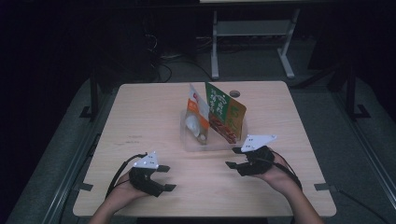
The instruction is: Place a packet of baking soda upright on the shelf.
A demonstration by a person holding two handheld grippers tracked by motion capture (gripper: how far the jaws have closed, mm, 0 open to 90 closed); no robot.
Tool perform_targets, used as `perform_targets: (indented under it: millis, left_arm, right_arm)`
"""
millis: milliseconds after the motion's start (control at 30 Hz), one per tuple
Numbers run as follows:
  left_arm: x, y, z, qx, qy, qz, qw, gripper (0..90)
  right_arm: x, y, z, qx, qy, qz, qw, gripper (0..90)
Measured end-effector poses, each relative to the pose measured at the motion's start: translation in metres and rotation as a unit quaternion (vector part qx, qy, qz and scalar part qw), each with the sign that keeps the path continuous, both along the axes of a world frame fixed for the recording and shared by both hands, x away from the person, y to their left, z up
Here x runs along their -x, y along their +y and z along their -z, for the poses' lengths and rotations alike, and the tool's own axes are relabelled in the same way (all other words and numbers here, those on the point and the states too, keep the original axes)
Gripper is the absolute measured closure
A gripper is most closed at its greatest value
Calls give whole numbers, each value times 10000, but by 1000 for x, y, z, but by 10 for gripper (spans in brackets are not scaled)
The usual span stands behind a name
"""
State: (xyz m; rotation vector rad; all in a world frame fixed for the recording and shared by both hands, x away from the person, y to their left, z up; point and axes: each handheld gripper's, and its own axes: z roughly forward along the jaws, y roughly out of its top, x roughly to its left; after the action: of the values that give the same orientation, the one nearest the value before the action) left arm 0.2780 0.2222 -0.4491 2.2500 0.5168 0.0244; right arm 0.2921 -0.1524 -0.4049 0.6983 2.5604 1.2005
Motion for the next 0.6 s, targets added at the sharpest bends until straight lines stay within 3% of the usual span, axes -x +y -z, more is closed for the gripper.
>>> perform_targets:
  millis: [233, 600]
  left_arm:
    - [2, -4, 1, -165, -60, 168, 9997, 248]
    - [6, -10, 6, -353, -125, 445, 9983, 245]
  right_arm:
    - [9, -5, 19, -6, 200, -106, 9997, 400]
    - [5, 2, 40, 356, 509, -270, 9977, 390]
